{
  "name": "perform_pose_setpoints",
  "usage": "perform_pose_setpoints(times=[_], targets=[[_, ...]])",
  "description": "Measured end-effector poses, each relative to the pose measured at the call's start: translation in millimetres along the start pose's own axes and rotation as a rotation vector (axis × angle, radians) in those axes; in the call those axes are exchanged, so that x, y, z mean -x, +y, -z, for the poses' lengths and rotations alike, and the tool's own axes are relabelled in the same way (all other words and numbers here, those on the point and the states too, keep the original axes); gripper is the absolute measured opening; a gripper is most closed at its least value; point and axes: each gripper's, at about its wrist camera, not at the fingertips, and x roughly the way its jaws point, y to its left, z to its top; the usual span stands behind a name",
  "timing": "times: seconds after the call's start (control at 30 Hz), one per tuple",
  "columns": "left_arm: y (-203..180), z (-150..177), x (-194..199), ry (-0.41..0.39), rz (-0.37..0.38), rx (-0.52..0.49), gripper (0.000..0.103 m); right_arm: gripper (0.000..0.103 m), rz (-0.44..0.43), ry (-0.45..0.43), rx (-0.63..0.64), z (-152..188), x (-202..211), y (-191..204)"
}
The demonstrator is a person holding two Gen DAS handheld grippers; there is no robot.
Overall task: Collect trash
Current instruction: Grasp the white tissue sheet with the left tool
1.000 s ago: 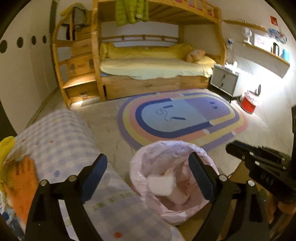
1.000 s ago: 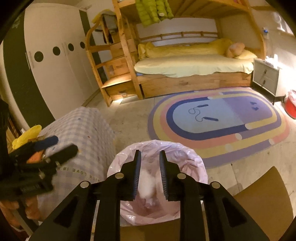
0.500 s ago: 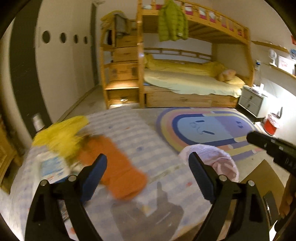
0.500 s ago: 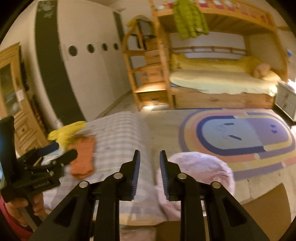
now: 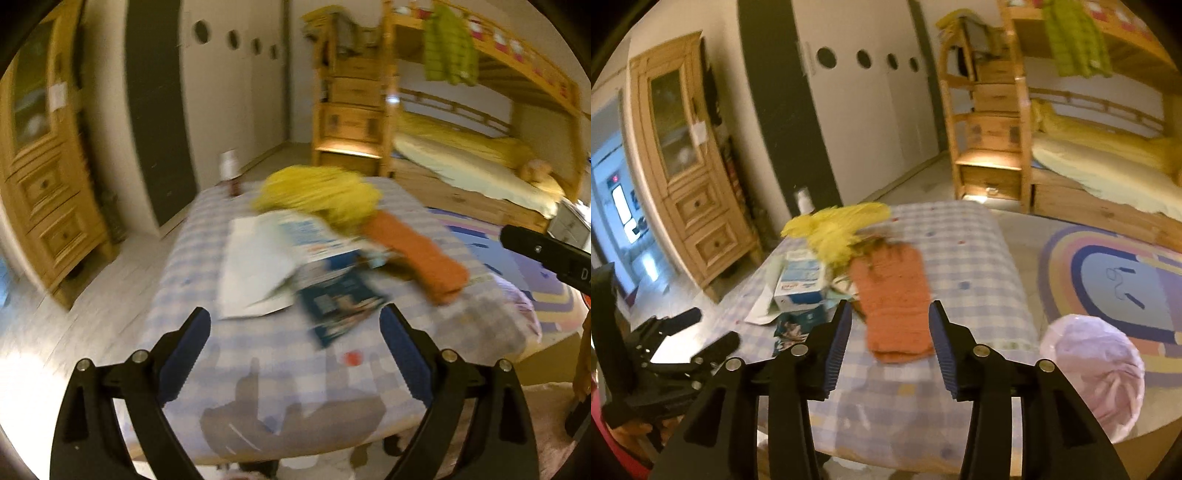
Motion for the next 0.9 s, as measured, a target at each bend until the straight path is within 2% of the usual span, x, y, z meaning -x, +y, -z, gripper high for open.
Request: perform_pose_setpoints(times=[0.17,0.33,0.4,0.47,0.63,0.9], targets=[[33,3,-12,0.047,-0.047,0.051,0.090,0.050,0.002,0.049,0.038,-5,-27,13],[36,-2,-23,0.075,-0.011,0.060,0.090,0.050,0.005,0.053,0.061,-12,-44,16],[32,-4,-31,0.088,-0.010,0.044,0.086,0.050,0.012,0.051,0.062,-11,-48,15],[26,-5,-40,0.103,-0.021,0.022,0.075,0.050,0.016,0.057,0.046,-9,-50,10],[15,-9,-66,0.131,-0.051,-0.037,0.062,0.050,0.016,0.041,0.019,-17,-53,1],[2,-17,-90,0.157,-0.080,-0.082,0.059,0.050,0.003,0.033,-0.042,-25,-56,-17]])
